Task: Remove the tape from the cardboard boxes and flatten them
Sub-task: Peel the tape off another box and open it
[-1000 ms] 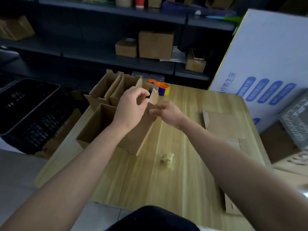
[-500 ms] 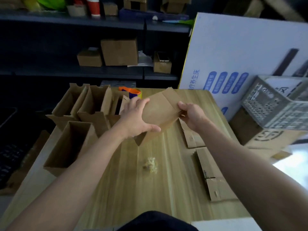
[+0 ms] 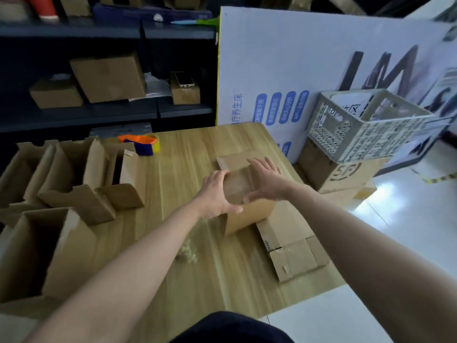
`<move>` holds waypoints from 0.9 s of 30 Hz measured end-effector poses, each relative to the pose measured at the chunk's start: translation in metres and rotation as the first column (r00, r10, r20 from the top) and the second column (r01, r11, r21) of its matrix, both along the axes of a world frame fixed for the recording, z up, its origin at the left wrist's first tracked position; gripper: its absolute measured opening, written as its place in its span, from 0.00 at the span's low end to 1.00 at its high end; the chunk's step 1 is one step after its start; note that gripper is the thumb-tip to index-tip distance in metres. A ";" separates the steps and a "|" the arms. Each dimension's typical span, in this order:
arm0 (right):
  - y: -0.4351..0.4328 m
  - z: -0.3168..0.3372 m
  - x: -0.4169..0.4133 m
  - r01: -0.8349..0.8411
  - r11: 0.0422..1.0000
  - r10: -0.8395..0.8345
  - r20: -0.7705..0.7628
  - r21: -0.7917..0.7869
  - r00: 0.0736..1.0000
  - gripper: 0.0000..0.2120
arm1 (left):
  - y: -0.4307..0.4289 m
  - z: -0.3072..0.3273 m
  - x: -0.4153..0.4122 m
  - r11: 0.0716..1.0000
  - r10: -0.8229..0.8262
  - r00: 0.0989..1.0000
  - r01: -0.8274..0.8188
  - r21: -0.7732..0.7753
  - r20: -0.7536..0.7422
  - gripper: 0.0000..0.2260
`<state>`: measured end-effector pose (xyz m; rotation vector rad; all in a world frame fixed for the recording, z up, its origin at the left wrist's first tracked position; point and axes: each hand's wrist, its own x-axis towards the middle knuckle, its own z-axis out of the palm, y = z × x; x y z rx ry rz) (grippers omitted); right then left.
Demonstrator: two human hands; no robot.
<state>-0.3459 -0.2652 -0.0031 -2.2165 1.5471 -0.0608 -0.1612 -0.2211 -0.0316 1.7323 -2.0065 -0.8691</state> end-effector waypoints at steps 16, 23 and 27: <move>-0.022 -0.025 -0.008 -0.108 0.991 0.123 -0.208 0.080 0.970 0.59 | -0.023 -0.028 -0.002 0.987 0.131 0.991 -0.130 -0.098 0.011 0.20; -0.019 -0.021 -0.005 -0.090 0.993 0.105 -0.211 0.081 0.972 0.57 | -0.025 -0.023 -0.014 0.985 0.167 0.982 -0.162 -0.061 0.083 0.13; -0.018 -0.020 -0.004 -0.075 0.993 0.094 -0.208 0.094 0.974 0.57 | -0.024 -0.023 -0.015 0.980 0.201 0.978 -0.201 -0.011 0.063 0.10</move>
